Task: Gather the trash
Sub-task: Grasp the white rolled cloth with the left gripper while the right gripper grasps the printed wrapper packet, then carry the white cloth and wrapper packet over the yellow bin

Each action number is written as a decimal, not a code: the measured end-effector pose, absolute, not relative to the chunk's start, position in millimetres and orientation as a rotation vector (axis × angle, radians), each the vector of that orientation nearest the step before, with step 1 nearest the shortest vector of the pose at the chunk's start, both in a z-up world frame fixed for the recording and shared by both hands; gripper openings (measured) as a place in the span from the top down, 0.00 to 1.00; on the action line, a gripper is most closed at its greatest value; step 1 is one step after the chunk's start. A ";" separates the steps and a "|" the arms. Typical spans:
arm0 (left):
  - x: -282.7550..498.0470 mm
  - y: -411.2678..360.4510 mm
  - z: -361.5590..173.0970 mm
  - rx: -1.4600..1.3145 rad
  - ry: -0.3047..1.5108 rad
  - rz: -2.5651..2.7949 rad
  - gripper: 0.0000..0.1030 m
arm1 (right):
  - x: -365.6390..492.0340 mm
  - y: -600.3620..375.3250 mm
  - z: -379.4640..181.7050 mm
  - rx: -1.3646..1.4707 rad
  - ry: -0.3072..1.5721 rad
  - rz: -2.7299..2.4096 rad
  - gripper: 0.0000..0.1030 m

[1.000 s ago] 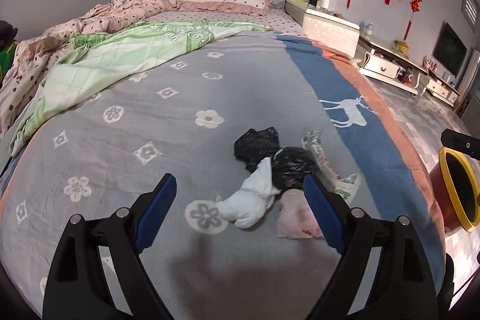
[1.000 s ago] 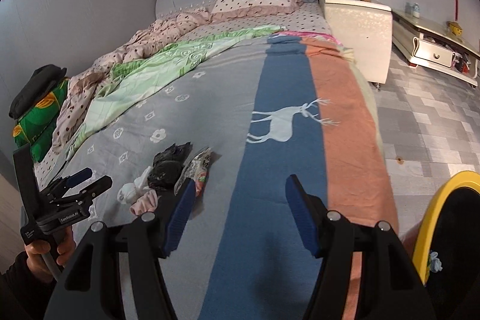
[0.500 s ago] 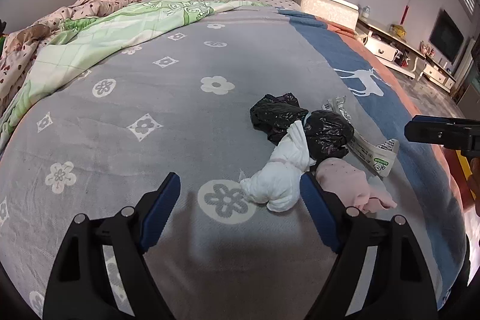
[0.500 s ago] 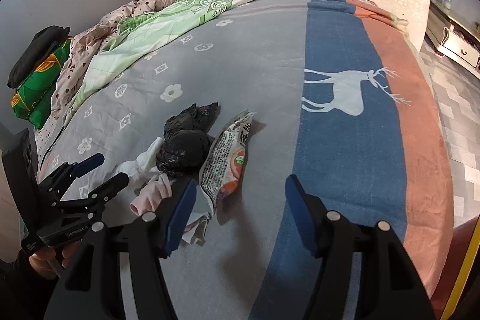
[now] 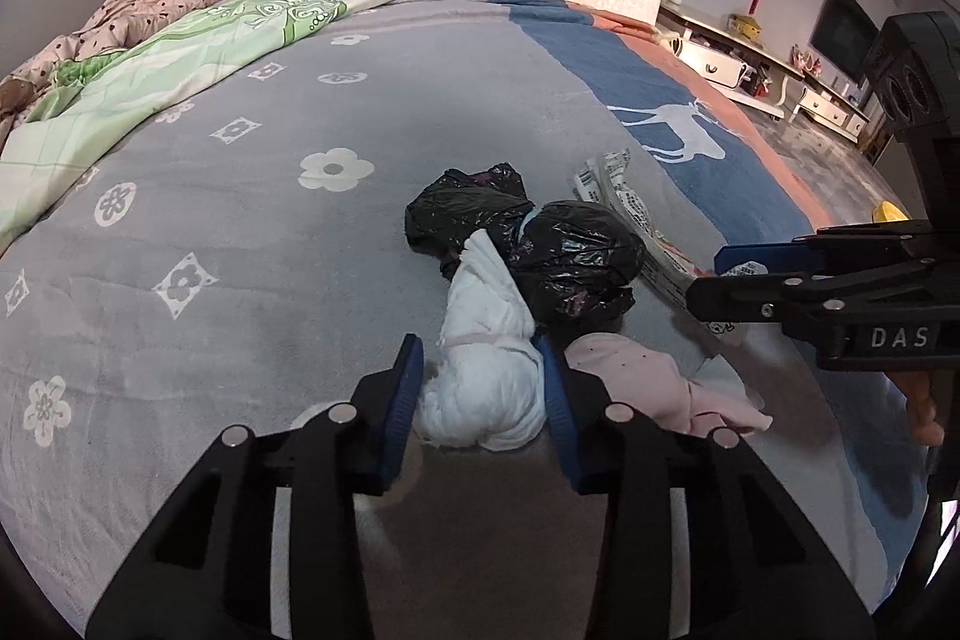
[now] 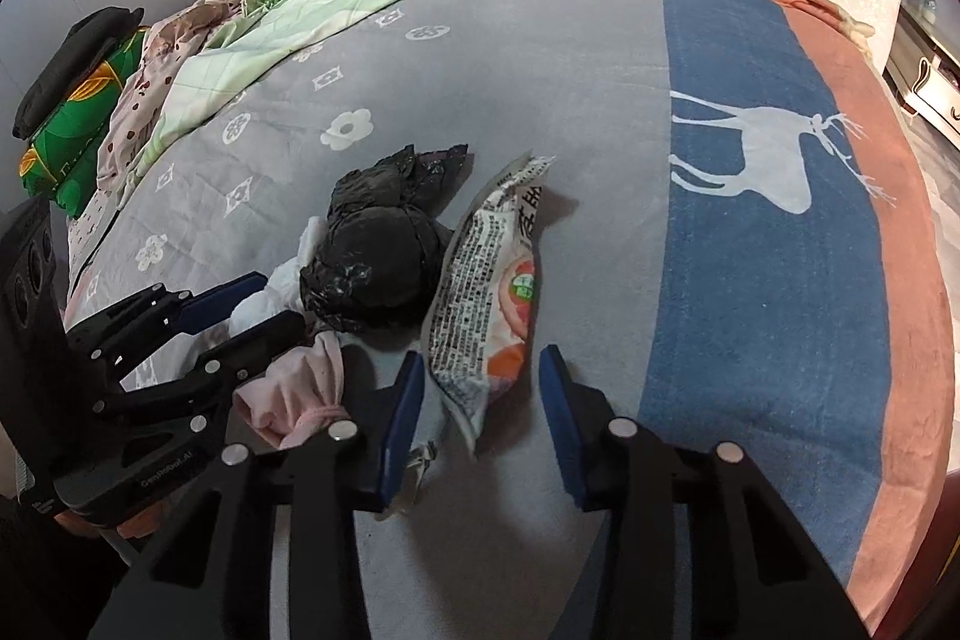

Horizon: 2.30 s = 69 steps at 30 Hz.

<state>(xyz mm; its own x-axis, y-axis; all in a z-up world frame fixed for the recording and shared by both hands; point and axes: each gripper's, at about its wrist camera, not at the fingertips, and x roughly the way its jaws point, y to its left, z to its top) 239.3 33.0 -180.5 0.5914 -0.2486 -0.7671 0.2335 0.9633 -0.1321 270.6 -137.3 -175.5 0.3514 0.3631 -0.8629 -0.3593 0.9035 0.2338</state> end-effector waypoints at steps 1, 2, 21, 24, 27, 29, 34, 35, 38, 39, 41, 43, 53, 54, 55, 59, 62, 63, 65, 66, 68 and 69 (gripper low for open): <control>239.0 32.6 -180.6 -0.020 0.893 -0.284 0.70 | 271.6 -137.4 -177.4 0.003 1.123 0.467 0.74; 238.3 32.3 -180.3 -0.018 0.889 -0.282 0.70 | 271.7 -137.4 -179.2 0.003 1.124 0.468 0.74; 217.0 67.3 -139.5 -0.046 0.829 -0.203 0.73 | 241.0 -170.3 -129.7 0.066 0.988 0.459 0.75; 209.6 73.3 -125.1 -0.047 0.807 -0.186 0.73 | 229.2 -181.3 -116.1 0.079 0.954 0.452 0.75; 201.2 74.2 -105.5 -0.050 0.771 -0.171 0.73 | 215.4 -194.4 -98.7 0.087 0.908 0.445 0.75; 196.4 71.8 -92.4 -0.053 0.746 -0.167 0.73 | 206.8 -204.1 -87.4 0.097 0.879 0.441 0.75; 186.9 54.7 -57.0 -0.064 0.683 -0.172 0.73 | 183.4 -234.6 -55.9 0.112 0.797 0.413 0.75; 185.7 48.3 -49.2 -0.066 0.668 -0.178 0.73 | 179.1 -240.1 -50.9 0.112 0.782 0.404 0.75; 182.0 27.6 -26.7 -0.079 0.629 -0.205 0.73 | 164.7 -263.8 -32.4 0.132 0.730 0.372 0.75; 180.9 20.5 -20.0 -0.080 0.617 -0.213 0.73 | 160.9 -271.9 -26.3 0.142 0.716 0.361 0.75; 180.5 4.9 -7.0 -0.083 0.597 -0.230 0.73 | 151.8 -290.7 -12.9 0.157 0.685 0.339 0.75; 179.5 -12.3 6.6 -0.089 0.578 -0.260 0.73 | 141.6 -308.6 -0.6 0.161 0.651 0.308 0.75; 180.2 -113.7 53.1 -0.066 0.524 -0.401 0.73 | 92.7 -426.1 45.9 0.221 0.530 0.096 0.75; 180.6 -129.0 56.1 -0.064 0.524 -0.422 0.73 | 88.6 -437.0 47.0 0.228 0.526 0.075 0.75; 181.1 -139.6 57.8 -0.063 0.526 -0.438 0.73 | 84.4 -447.6 47.7 0.236 0.523 0.055 0.75; 183.2 -193.1 61.8 -0.046 0.539 -0.507 0.73 | 69.5 -487.0 45.1 0.267 0.523 -0.013 0.75; 182.1 -236.8 61.5 -0.024 0.546 -0.564 0.73 | 60.3 -509.6 38.5 0.285 0.528 -0.054 0.75; 180.9 -251.9 60.7 -0.015 0.549 -0.585 0.73 | 57.5 -517.5 35.3 0.295 0.530 -0.066 0.75; 179.1 -277.6 57.5 0.006 0.555 -0.615 0.73 | 54.3 -530.5 28.4 0.311 0.539 -0.087 0.75; 178.3 -289.6 54.7 0.016 0.560 -0.628 0.73 | 53.0 -535.4 24.9 0.316 0.543 -0.095 0.75; 176.4 -317.3 48.3 0.034 0.575 -0.663 0.73 | 50.8 -547.5 15.6 0.331 0.557 -0.109 0.75; 175.3 -327.4 45.0 0.042 0.580 -0.674 0.73 | 49.8 -551.6 11.5 0.335 0.563 -0.115 0.75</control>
<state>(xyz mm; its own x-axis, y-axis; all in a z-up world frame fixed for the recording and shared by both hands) 175.3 -327.4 45.0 0.6304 -0.5770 -0.5192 0.5995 0.7868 -0.1464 49.8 -551.6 11.5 0.8409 -0.0162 -0.5410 0.1979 0.9395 0.2795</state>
